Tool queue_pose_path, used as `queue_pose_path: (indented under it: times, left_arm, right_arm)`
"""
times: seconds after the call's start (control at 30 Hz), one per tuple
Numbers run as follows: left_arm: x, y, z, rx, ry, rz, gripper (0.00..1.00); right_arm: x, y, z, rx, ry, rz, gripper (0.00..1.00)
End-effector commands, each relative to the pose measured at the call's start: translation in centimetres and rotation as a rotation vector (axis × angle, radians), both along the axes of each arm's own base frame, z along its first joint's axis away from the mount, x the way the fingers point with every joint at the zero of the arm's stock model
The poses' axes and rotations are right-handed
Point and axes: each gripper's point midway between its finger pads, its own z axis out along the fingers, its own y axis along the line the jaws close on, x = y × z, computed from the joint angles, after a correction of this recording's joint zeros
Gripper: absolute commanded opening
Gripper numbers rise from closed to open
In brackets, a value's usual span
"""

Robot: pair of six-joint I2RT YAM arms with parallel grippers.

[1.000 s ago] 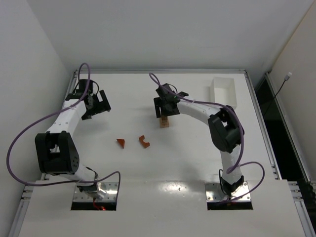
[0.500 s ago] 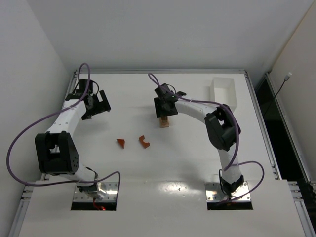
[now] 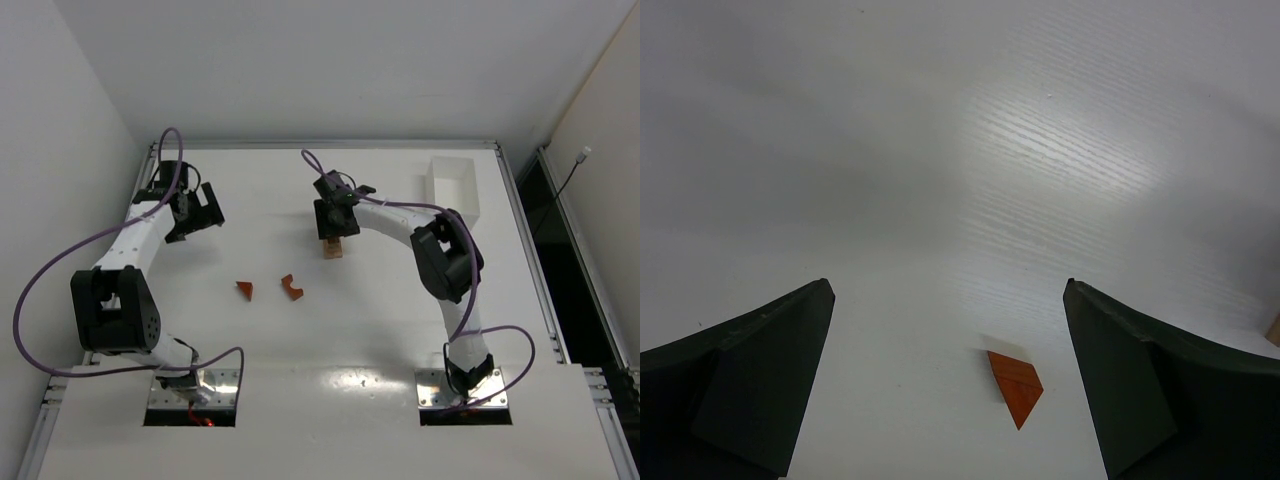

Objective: Build the wood block tower

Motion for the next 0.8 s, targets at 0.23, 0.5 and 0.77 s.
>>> queue_pose_path:
  times: [0.23,0.5,0.77]
  left_arm:
    - [0.9,0.1,0.8,0.013,-0.038,-0.006,1.0]
    - [0.9,0.1,0.8,0.013,-0.038,-0.006,1.0]
    - [0.1,0.3,0.9,0.022,-0.04,0.0,1.0]
  right_arm:
    - [1.5,1.0,1.5,0.056,-0.033,-0.014,0.56]
    - [1.4,1.3,2.0,0.058,-0.035,-0.04,0.57]
    - [1.4,2.6,4.6,0.131,-0.061,0.026,0.69]
